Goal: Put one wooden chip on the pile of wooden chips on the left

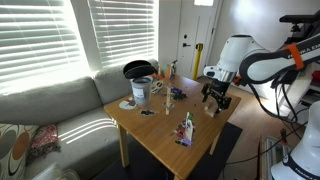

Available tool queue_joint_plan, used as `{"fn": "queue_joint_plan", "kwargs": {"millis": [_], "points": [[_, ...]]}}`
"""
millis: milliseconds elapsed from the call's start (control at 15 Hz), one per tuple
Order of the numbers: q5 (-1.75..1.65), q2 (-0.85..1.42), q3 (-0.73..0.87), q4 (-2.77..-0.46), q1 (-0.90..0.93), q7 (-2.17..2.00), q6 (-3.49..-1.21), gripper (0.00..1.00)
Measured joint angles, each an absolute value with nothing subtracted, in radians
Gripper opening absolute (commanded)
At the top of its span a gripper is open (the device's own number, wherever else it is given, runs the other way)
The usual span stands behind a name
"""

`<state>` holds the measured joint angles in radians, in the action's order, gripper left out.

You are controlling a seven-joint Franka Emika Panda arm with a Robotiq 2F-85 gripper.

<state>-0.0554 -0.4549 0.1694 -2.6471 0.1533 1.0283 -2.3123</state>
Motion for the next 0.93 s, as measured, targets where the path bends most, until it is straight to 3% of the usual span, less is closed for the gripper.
{"fn": "queue_joint_plan", "kwargs": {"millis": [933], "points": [[-0.033,-0.260,0.219,-2.466,0.020,1.081,-2.342,1.00]]}}
